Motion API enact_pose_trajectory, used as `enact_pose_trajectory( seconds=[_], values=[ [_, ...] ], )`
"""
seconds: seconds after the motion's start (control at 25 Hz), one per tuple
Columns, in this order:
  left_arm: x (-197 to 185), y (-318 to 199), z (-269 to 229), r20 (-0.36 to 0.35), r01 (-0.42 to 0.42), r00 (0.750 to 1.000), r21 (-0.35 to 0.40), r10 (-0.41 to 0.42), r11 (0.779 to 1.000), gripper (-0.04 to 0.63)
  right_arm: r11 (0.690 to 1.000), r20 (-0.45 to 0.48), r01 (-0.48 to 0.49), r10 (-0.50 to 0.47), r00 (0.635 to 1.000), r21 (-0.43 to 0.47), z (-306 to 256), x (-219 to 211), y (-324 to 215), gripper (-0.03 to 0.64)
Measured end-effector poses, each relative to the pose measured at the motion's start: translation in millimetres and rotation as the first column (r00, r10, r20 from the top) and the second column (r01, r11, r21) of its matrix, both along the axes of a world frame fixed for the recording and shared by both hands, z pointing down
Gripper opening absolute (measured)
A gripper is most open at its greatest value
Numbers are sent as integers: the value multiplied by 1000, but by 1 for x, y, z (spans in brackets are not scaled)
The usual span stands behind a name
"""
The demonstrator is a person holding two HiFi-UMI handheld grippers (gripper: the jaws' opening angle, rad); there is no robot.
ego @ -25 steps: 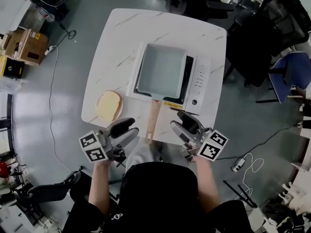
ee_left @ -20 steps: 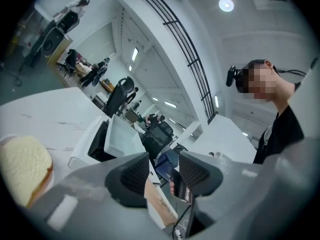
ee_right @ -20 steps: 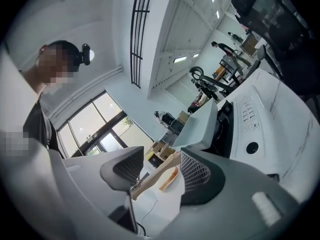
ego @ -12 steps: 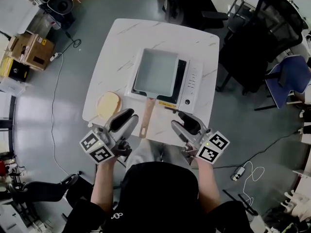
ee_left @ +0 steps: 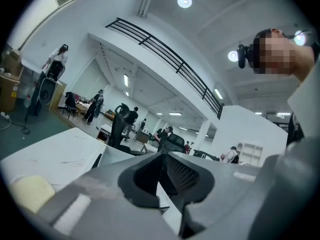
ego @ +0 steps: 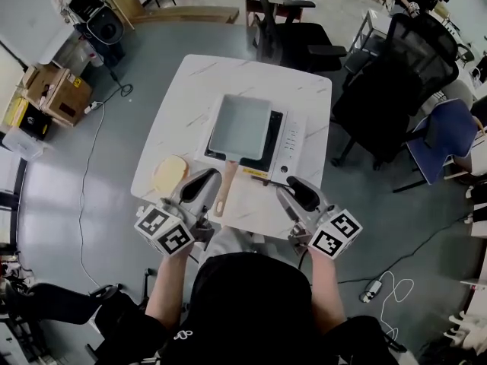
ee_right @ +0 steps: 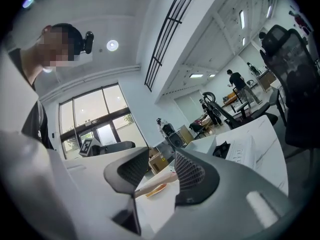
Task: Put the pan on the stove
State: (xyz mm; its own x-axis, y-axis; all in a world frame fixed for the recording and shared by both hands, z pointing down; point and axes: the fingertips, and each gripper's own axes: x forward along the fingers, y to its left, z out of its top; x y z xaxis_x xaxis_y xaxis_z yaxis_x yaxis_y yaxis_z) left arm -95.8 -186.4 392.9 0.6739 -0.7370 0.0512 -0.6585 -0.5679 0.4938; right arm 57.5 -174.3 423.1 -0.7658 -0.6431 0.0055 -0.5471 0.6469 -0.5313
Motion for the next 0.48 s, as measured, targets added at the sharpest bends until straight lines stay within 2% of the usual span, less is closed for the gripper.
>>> enact_pose_trajectory(
  seconds=[0.08, 0.2, 0.48],
  values=[
    [4, -2, -1, 17, 19, 1000, -2, -19, 1000, 25, 1000, -10, -18, 18, 1000, 20, -5, 5, -1, 143],
    [12, -4, 4, 82, 41, 996, 4, -42, 999, 2, 998, -28, -47, 48, 998, 51, -11, 10, -2, 130],
    [29, -7, -10, 202, 79, 974, 104, -99, 991, 2, 985, -119, -102, 119, 986, 142, -23, 12, -7, 78]
  ],
)
